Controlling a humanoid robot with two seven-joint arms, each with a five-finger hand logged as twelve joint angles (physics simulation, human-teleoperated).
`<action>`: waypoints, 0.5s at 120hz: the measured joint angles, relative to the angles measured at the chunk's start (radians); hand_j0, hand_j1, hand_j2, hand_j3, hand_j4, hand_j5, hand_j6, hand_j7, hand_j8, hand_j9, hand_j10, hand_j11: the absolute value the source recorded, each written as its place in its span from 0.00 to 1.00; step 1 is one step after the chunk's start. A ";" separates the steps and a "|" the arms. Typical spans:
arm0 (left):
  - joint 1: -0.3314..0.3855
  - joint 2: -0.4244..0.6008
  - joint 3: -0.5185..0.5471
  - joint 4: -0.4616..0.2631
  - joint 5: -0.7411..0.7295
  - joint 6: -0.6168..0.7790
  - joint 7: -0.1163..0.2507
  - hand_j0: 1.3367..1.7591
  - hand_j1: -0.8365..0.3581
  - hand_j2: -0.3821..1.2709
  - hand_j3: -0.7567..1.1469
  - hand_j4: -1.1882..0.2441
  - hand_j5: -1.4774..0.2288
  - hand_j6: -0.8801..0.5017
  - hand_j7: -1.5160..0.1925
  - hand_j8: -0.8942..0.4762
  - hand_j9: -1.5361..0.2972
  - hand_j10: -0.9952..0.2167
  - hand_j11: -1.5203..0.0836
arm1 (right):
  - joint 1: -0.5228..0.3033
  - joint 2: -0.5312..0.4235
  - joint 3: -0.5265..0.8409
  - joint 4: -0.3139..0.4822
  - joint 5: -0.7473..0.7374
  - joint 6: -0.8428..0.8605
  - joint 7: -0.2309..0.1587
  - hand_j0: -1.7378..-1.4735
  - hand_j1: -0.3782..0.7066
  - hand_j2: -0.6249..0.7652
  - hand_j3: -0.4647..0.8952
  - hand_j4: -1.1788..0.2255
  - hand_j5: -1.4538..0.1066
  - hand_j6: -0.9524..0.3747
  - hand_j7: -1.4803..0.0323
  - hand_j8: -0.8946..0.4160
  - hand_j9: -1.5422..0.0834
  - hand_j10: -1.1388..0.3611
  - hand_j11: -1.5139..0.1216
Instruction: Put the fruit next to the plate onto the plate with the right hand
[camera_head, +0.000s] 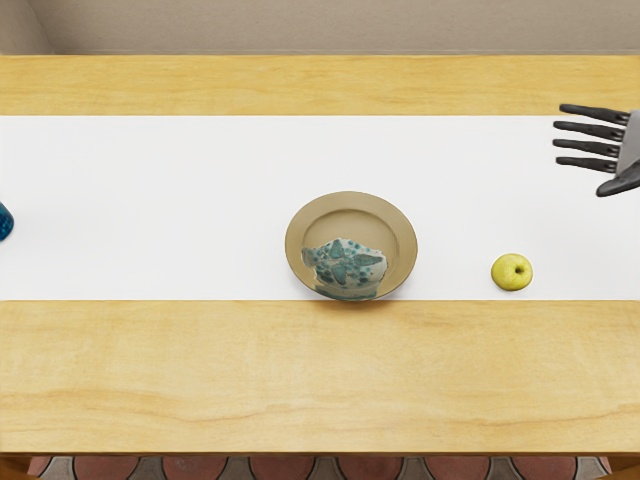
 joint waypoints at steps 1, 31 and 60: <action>0.000 0.000 0.000 0.000 0.000 0.000 0.000 0.76 0.99 0.23 0.40 0.83 0.87 0.64 0.89 0.65 0.84 0.82 0.95 | -0.001 0.000 0.001 0.000 0.000 0.000 0.001 0.30 0.04 0.45 0.34 0.83 0.92 0.71 0.96 0.67 0.94 0.75 0.91; 0.000 0.000 0.000 0.000 0.000 0.000 0.000 0.76 0.99 0.23 0.40 0.83 0.87 0.64 0.89 0.65 0.84 0.82 0.95 | -0.009 -0.021 0.004 0.114 -0.114 0.000 0.000 0.30 0.05 0.45 0.34 0.83 0.92 0.71 0.96 0.67 0.93 0.75 0.91; 0.000 0.000 0.000 0.000 0.000 0.000 0.000 0.76 0.99 0.23 0.40 0.83 0.87 0.64 0.89 0.65 0.84 0.82 0.95 | -0.011 -0.115 -0.035 0.510 -0.525 -0.286 -0.123 0.30 0.05 0.45 0.34 0.82 0.91 0.70 0.96 0.66 0.93 0.74 0.91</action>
